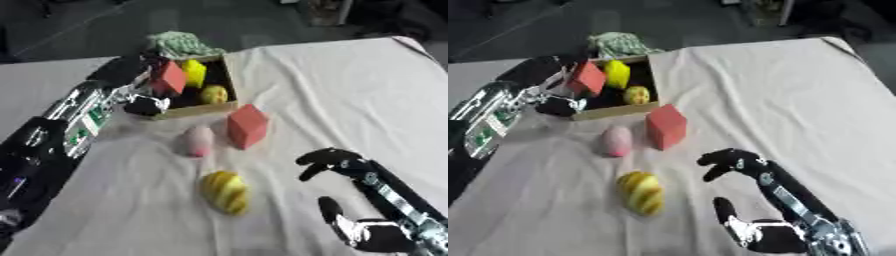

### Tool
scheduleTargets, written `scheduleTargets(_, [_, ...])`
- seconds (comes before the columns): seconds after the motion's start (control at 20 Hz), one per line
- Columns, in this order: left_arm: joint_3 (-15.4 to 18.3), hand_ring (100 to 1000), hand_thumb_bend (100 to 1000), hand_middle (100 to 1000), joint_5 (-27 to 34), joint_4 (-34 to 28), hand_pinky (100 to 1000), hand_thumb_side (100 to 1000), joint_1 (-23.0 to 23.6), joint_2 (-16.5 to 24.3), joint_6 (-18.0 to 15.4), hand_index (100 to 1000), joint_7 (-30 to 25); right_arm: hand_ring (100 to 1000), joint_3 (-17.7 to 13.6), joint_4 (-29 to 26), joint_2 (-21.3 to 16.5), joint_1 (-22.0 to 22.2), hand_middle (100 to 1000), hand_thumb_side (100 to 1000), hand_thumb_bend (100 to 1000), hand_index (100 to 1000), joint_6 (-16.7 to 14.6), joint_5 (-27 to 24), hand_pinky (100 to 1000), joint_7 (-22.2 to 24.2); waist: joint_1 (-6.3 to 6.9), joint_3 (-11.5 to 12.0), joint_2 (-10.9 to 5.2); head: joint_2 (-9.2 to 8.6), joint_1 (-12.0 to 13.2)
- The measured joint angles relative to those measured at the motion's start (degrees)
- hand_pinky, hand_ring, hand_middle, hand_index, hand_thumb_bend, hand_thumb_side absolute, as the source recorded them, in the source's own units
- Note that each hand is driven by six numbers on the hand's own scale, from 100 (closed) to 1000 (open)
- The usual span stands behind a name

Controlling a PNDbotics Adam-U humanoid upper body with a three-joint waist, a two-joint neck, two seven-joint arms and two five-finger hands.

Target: Pick up objects on the table and place them in the box.

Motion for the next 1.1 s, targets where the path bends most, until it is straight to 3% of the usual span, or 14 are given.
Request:
scheduleTargets(0.45, [-0.03, 836, 199, 865, -1.25, -1.33, 869, 541, 0.04, 0.81, -0.32, 990, -1.63, 681, 0.0, 0.0, 0.0, 0.02, 789, 433, 100, 910, 0.0, 0.0, 697, 0.0, 0.11, 0.3, 0.0, 0.0, -0.28])
scheduleTargets(0.8, [-0.2, 835, 297, 867, -4.62, 0.65, 867, 588, 0.73, 0.72, -0.92, 995, -1.16, 681, 0.0, 0.0, 0.0, 0.02, 789, 433, 100, 911, 0.0, 0.0, 697, 0.01, 0.07, 0.18, 0.0, 0.0, -0.29])
scheduleTargets(1.1, [-0.16, 834, 240, 862, -6.29, 1.86, 868, 569, 0.88, 0.26, -2.01, 994, -0.04, 681, 0.0, 0.01, 0.0, 0.01, 788, 433, 100, 910, -0.03, 0.0, 697, 0.06, 0.08, 0.07, 0.0, 0.0, -0.41])
